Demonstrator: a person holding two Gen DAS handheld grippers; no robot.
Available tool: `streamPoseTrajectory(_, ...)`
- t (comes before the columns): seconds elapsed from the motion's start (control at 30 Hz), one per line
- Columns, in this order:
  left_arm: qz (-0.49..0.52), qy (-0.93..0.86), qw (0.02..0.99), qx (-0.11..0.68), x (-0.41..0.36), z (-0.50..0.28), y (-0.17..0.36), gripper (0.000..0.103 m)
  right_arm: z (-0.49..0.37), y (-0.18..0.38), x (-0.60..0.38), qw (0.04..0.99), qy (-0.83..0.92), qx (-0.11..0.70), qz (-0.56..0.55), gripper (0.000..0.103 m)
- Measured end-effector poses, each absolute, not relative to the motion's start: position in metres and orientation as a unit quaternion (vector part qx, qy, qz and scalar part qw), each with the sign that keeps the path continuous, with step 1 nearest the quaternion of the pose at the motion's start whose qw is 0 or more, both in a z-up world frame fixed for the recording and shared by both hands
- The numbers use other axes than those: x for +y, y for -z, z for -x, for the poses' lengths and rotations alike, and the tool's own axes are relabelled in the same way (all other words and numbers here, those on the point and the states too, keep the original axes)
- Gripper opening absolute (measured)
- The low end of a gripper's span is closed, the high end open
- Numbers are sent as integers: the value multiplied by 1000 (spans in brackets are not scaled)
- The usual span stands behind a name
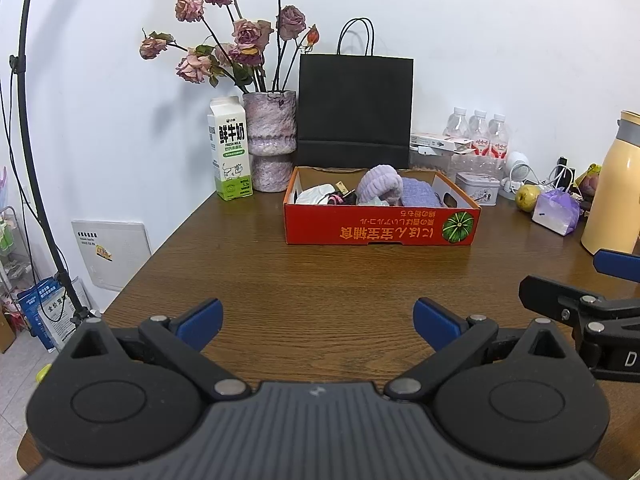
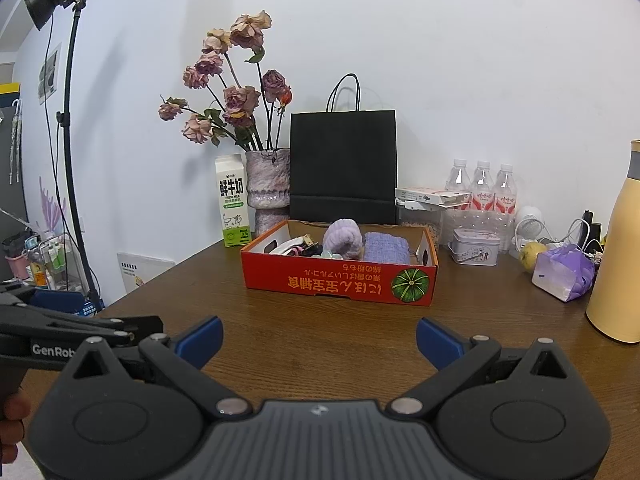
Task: Organize objects
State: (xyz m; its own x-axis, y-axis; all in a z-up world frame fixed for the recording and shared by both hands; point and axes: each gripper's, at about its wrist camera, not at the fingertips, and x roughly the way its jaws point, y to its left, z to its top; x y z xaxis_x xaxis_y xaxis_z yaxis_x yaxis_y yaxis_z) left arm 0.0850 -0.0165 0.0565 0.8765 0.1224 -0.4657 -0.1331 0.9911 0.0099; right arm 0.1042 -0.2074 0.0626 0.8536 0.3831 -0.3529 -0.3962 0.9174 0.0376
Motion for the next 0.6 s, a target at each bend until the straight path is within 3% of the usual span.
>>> streamPoseTrajectory(0.6,13,-63,970,236,-19,-82,-54,103,-103,-62,-207,962,-202,180,19,103)
